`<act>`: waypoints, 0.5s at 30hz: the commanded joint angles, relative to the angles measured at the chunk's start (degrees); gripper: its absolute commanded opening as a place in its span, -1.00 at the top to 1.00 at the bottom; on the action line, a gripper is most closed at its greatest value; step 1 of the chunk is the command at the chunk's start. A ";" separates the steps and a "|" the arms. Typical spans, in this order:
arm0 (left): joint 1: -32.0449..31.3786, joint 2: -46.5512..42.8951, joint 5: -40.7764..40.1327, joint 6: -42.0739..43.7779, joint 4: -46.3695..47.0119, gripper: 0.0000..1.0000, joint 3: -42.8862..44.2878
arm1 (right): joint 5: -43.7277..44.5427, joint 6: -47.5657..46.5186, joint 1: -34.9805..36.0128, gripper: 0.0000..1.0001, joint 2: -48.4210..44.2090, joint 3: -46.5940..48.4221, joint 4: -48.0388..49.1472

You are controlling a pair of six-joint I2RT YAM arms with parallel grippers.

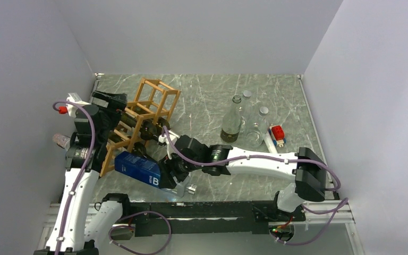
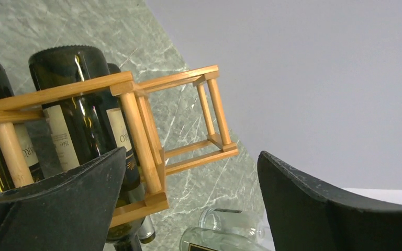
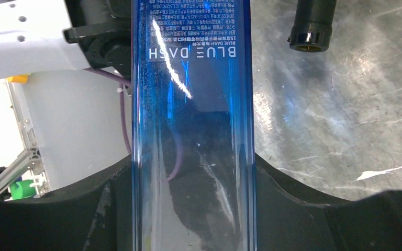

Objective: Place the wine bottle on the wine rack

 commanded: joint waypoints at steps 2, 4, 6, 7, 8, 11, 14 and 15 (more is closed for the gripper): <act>0.19 -3.53 -2.12 7.13 -3.81 -0.99 4.37 | -0.70 0.31 0.65 1.00 0.21 7.17 12.54; 0.21 -5.10 -1.92 9.71 -4.68 -0.99 5.28 | -0.53 0.25 0.73 1.00 1.29 8.06 14.61; 0.17 -6.41 -1.81 11.31 -6.15 -0.99 6.44 | -0.61 0.69 0.83 1.00 2.21 8.37 15.85; 0.16 -6.94 -1.73 12.25 -7.30 -0.99 7.26 | -0.44 0.85 0.83 1.00 2.53 8.52 16.46; 0.21 -7.77 -1.87 12.99 -8.11 -0.99 7.89 | -0.08 1.07 1.03 1.00 2.48 8.18 17.58; 0.20 -9.88 -1.84 15.73 -10.33 -0.99 9.34 | 1.82 1.49 1.35 1.00 1.02 6.35 20.58; 0.17 -11.81 -2.06 17.98 -13.21 -0.99 11.08 | 4.16 1.33 1.36 1.00 0.15 7.04 19.22; 0.21 -12.42 -1.96 18.78 -13.80 -0.99 11.51 | 4.15 1.22 1.36 1.00 0.08 7.18 19.24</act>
